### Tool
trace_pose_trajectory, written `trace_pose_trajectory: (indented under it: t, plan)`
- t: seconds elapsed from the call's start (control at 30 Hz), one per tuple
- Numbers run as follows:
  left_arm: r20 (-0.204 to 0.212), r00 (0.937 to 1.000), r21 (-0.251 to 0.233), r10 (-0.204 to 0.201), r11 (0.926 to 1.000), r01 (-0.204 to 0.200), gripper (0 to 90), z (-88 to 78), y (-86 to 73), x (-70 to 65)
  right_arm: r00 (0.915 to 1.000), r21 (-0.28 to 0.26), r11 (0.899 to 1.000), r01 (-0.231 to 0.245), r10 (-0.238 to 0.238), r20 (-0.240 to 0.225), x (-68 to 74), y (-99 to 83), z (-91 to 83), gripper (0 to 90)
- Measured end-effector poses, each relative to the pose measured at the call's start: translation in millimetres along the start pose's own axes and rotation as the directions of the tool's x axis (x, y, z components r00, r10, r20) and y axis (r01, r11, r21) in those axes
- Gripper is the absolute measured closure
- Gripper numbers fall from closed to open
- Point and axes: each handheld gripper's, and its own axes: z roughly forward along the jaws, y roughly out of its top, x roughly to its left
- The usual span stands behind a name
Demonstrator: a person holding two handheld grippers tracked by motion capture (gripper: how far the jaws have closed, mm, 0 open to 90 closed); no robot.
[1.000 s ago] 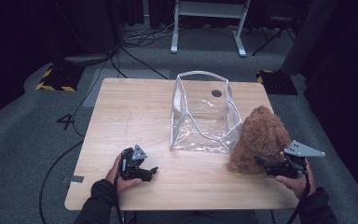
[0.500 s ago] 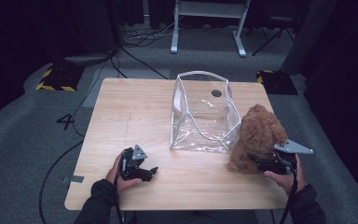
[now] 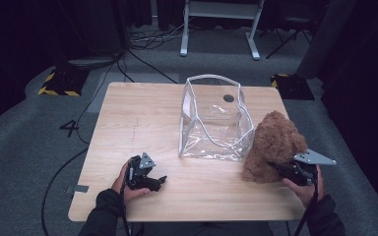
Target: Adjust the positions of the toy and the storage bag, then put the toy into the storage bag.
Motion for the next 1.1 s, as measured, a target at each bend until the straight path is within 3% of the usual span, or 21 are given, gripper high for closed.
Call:
trace_pose_trajectory:
  t: [0.3,0.93,1.1]
  plan:
    - [0.000,1.0000,0.000,0.001,1.0000,-0.001,15.1,0.0,0.0,0.1,0.9998,-0.045,0.999,0.021,-0.021,0.000,-1.0,-0.7,-6.9,59.0]
    - [0.001,1.0000,0.000,0.001,1.0000,-0.001,15.1,0.0,0.0,0.1,0.9998,-0.119,0.993,-0.005,0.007,0.018,-12.8,6.2,-24.3,59.9]
    - [0.001,1.0000,0.000,0.003,1.0000,-0.003,15.1,-0.1,0.0,0.3,0.9993,-0.137,0.990,-0.031,0.033,0.013,-18.2,8.7,-31.7,60.1]
